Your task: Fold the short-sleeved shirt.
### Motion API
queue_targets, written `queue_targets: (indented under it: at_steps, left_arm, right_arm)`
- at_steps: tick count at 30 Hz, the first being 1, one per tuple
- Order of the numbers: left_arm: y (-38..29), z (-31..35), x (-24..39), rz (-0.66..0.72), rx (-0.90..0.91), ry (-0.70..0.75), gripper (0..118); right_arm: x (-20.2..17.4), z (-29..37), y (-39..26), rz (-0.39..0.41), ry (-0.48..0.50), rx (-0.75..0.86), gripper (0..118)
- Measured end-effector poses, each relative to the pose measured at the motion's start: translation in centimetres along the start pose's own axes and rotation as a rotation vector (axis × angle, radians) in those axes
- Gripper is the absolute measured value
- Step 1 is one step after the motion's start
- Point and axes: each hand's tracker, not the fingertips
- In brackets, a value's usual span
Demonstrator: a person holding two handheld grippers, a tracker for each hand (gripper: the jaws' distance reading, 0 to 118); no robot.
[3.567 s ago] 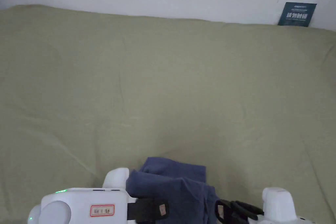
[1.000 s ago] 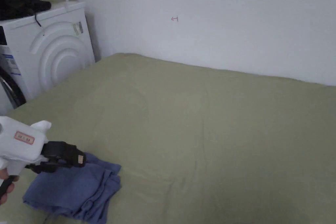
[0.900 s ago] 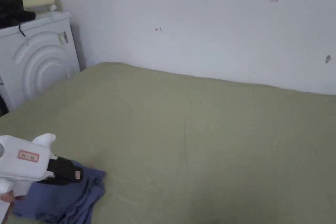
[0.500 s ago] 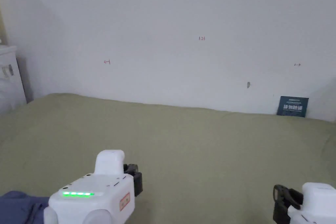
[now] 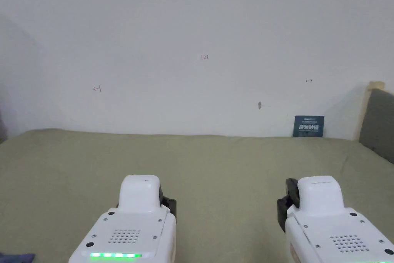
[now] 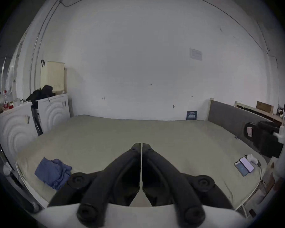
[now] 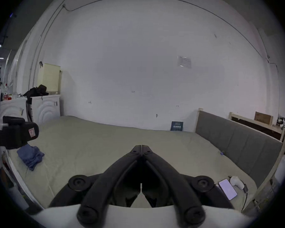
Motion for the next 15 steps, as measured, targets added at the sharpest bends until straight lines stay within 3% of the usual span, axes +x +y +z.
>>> queue_targets:
  at_steps: [12, 13, 14, 15]
  left_arm:
    - [2.4, 0.9, 1.3, -0.048, 0.018, -0.038, 8]
    - [2.3, 0.7, 1.2, -0.041, 0.015, -0.029, 17]
    - [2.2, 0.6, 1.1, -0.039, 0.015, -0.023, 40]
    - [2.1, 0.5, 1.2, -0.038, 0.013, 0.007, 91]
  right_arm:
    - [0.6, 1.3, 1.1, -0.054, 0.014, 0.031, 3]
    - [0.7, 1.3, 1.2, -0.062, 0.011, 0.032, 13]
    - [0.7, 1.3, 1.2, -0.069, 0.007, 0.032, 39]
    - [0.8, 1.3, 1.4, -0.080, 0.003, 0.034, 92]
